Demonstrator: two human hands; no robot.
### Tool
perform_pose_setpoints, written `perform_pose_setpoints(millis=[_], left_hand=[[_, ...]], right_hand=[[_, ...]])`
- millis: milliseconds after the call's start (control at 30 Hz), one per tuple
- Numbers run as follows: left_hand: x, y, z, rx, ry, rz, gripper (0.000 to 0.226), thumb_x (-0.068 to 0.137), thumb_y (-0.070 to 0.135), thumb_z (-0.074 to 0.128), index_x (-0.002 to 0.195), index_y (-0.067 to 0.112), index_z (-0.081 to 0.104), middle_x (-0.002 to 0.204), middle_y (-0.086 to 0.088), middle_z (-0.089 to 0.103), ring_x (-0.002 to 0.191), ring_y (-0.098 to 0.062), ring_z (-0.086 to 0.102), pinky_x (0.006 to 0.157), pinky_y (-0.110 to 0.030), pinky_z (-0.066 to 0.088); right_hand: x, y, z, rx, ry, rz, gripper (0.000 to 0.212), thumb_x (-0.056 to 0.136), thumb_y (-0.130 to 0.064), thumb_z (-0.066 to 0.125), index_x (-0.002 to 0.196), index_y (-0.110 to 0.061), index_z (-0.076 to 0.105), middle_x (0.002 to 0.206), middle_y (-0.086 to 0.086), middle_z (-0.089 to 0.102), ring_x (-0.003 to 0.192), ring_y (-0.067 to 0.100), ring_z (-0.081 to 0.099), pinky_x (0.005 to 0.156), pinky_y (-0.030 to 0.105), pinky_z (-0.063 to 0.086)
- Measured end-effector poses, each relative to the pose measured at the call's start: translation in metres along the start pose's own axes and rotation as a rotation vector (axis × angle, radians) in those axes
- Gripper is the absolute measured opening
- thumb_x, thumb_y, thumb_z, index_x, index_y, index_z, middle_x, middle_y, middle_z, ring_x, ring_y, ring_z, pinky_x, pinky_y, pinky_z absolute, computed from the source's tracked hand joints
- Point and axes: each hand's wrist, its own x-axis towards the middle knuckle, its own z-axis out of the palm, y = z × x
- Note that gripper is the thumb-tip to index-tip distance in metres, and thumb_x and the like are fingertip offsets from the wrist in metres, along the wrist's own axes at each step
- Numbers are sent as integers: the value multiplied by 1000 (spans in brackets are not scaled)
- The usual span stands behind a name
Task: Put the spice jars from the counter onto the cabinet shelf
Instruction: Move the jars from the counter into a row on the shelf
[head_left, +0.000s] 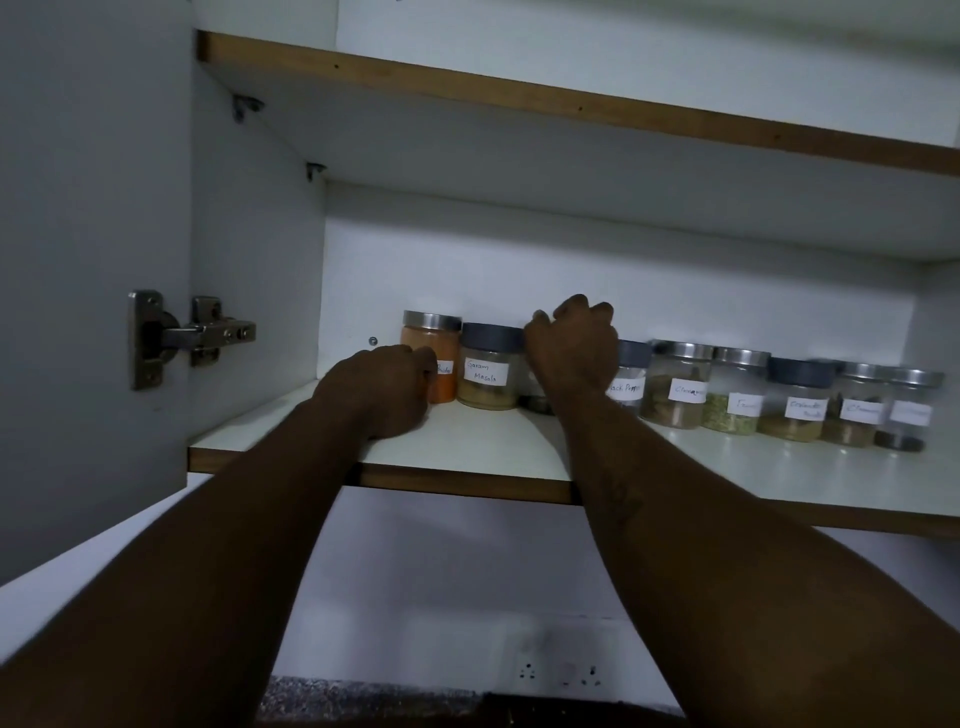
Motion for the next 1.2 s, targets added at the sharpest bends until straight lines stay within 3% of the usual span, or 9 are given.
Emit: perform_pose_setpoints(millis=[200,300,400,533,700,800,900,1000,1200], left_hand=[[4,-3,4,22,-22,-48,50,89,40,64,132,22,47,114,-7,61,100,-25,61,76,-33,47],[6,-2,5,25,-32,-52,48,90,39,63,132,22,47,113,-7,61,99,-25,61,75,-33,45],[8,-1,5,32,-66,-49,49,92,39,62,135,23,45,116,-7,59,103,-26,61,79,-34,47],[8,-3,6,31,-74,-43,47,94,38,59,136,22,46,118,-7,59,104,-25,61,85,-36,50],[9,-5,7,11,-87,-54,43,95,38,57,135,23,49,119,-6,60,106,-24,60,89,-36,51],[10,-5,8,18,-97,-49,41,95,37,57,134,23,52,118,-6,60,102,-22,60,88,-35,51],[11,-4,8,25,-107,-43,38,95,37,58,130,23,55,113,-4,60,93,-17,55,83,-31,48],[10,-2,7,33,-112,-50,35,93,38,60,125,24,58,114,-4,60,99,-21,59,84,-32,48],[9,-2,5,12,-101,-37,39,93,37,60,128,22,58,116,-6,61,102,-23,61,87,-34,49]], right_hand=[[6,25,-25,-88,62,-132,38,94,-41,59,123,-16,63,124,11,58,104,31,63,82,38,51],[9,50,-40,-176,2,-194,44,93,-42,59,130,-16,59,124,13,60,106,34,63,85,41,54],[10,77,-49,-157,-102,-122,52,92,-41,63,137,-17,53,126,14,62,111,35,62,90,44,54],[10,86,-52,-49,-120,-16,58,90,-41,66,139,-16,50,123,13,67,111,35,64,93,47,55],[4,74,-43,-2,-175,-183,57,90,-30,67,142,-16,49,105,11,73,96,33,70,86,45,59],[-1,67,-38,33,-294,-346,61,91,-28,69,147,-20,46,97,-2,68,87,20,67,83,39,58],[-9,55,-32,-49,-297,-592,61,91,-27,69,148,-22,47,113,2,65,95,21,64,80,37,55],[-12,33,-25,-146,-218,-767,63,89,-34,69,147,-23,48,130,5,57,103,25,63,76,33,53],[-11,-4,3,-150,-311,-620,80,90,-51,69,156,-22,36,156,5,42,127,27,56,99,42,52]])
